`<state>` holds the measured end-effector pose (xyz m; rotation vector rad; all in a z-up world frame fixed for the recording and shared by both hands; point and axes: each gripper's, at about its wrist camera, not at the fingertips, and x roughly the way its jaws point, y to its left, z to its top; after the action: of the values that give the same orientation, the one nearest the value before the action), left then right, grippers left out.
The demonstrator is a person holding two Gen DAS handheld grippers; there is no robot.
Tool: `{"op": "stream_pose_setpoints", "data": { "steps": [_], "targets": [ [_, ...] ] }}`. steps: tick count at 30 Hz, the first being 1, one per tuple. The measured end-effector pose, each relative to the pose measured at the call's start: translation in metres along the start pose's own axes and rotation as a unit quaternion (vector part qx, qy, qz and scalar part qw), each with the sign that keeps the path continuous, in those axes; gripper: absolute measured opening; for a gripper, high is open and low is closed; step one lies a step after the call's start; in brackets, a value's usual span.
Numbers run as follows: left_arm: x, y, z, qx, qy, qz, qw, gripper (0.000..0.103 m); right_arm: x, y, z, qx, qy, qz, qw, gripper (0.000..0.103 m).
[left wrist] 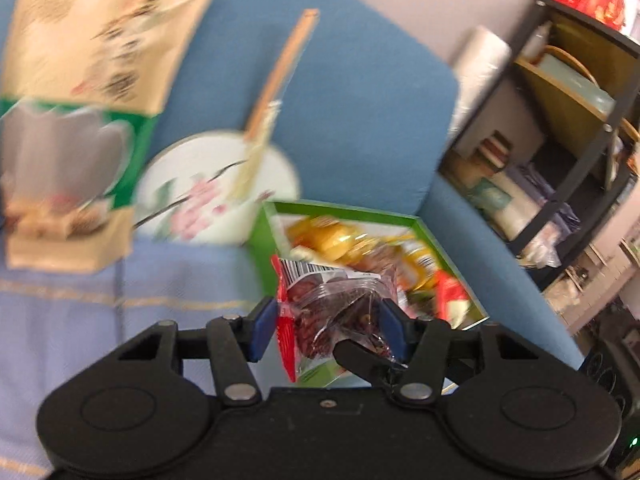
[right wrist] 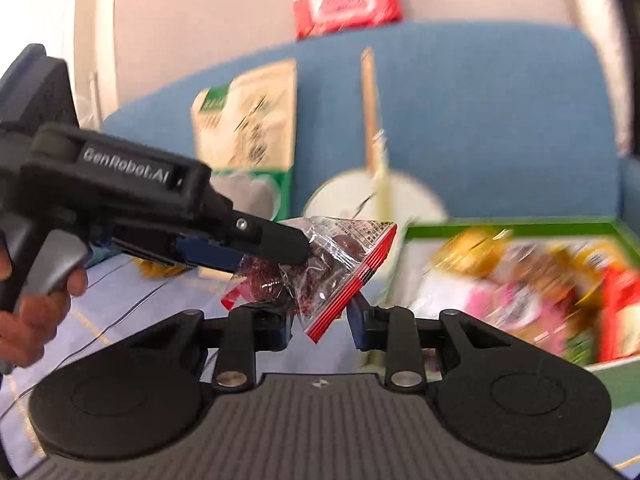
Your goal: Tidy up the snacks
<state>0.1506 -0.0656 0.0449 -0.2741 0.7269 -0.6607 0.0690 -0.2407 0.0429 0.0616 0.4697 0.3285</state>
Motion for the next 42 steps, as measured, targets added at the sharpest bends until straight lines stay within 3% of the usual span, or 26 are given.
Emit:
{"op": "stream_pose_setpoints", "data": {
  "steps": [11,14,15,17,18,19,23,28,33,36,39,42],
  "targets": [
    [0.100,-0.087,0.036,0.071,0.023,-0.059,0.9955,0.097,-0.028,-0.093,0.009,0.089,-0.045,-0.111,0.989,0.049],
    [0.118,-0.095,0.037,0.084,0.030,-0.058,0.9943,0.102,-0.022,-0.105,0.007,0.101,-0.046,-0.130,0.985,0.048],
    [0.124,-0.096,0.036,0.092,0.033,-0.046,0.9942,0.103,-0.015,-0.107,0.007,0.105,-0.041,-0.136,0.984,0.049],
    [0.130,-0.095,0.030,0.096,0.027,-0.006,0.9950,0.103,-0.007,-0.110,0.003,0.104,-0.018,-0.154,0.982,0.066],
    [0.129,-0.093,0.026,0.092,0.012,0.017,0.9956,0.103,-0.005,-0.109,0.000,0.099,-0.008,-0.163,0.982,0.094],
    [0.125,-0.088,0.022,0.087,-0.004,0.030,0.9958,0.103,-0.005,-0.107,-0.001,0.091,-0.007,-0.171,0.981,0.103],
    [0.115,-0.072,0.015,0.074,0.002,0.043,0.9963,0.103,-0.011,-0.093,-0.003,0.042,-0.024,-0.182,0.982,0.103],
    [0.094,-0.069,0.013,0.076,-0.009,0.060,0.9952,0.103,-0.007,-0.091,-0.002,0.045,-0.017,-0.165,0.985,0.103],
    [0.058,-0.070,-0.003,0.079,-0.013,0.117,0.9898,0.103,-0.020,-0.075,0.002,0.054,-0.007,-0.165,0.985,0.103],
    [0.032,-0.070,-0.021,0.059,-0.014,0.173,0.9830,0.103,-0.031,-0.058,0.002,0.048,0.017,-0.181,0.982,0.103],
    [0.008,-0.067,-0.042,0.031,-0.019,0.193,0.9806,0.103,-0.047,-0.041,-0.009,0.058,0.042,-0.220,0.973,0.103],
    [-0.013,-0.069,-0.067,0.037,-0.017,0.213,0.9762,0.103,-0.065,-0.023,-0.025,0.058,0.065,-0.243,0.966,0.103]
  ]
}}
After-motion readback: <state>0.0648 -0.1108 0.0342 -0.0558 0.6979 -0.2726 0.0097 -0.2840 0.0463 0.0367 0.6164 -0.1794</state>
